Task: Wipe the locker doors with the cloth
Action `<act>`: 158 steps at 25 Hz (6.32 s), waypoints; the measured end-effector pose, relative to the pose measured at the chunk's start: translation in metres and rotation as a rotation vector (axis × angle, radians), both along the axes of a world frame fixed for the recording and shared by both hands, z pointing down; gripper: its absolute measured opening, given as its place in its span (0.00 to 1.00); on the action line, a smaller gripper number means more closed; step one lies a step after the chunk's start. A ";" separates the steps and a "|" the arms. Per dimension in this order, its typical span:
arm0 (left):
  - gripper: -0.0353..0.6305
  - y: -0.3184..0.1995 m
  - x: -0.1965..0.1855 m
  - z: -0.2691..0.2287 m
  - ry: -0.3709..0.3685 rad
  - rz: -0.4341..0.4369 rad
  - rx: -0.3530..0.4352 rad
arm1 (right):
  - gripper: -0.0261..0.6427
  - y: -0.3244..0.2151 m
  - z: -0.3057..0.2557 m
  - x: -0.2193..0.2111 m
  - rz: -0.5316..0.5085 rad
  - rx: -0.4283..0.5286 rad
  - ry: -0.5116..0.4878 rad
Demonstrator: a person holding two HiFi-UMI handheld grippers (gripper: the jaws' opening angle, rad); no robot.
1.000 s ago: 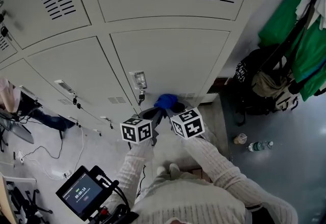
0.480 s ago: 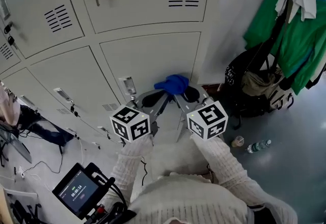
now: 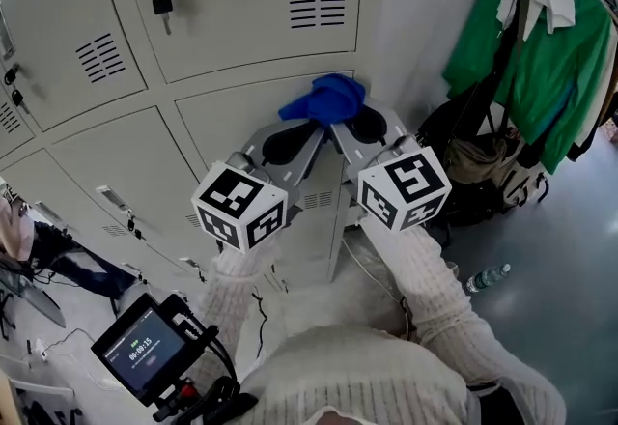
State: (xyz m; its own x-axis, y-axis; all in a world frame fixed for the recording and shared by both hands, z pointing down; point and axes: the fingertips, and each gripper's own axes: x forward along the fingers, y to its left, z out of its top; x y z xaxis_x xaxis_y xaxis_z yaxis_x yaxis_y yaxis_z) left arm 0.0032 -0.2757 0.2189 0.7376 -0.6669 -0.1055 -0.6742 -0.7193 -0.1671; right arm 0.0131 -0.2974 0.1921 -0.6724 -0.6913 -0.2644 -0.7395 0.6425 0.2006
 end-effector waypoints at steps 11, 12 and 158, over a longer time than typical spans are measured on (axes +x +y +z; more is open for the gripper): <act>0.06 0.000 0.000 -0.016 0.092 0.079 -0.002 | 0.11 -0.009 -0.004 0.003 0.001 0.025 -0.014; 0.06 -0.001 -0.002 -0.016 0.098 0.081 -0.006 | 0.11 -0.009 -0.004 0.001 -0.001 0.025 -0.012; 0.06 0.142 -0.018 0.225 0.317 0.004 -0.598 | 0.11 0.148 0.251 -0.013 -0.284 -0.610 -0.030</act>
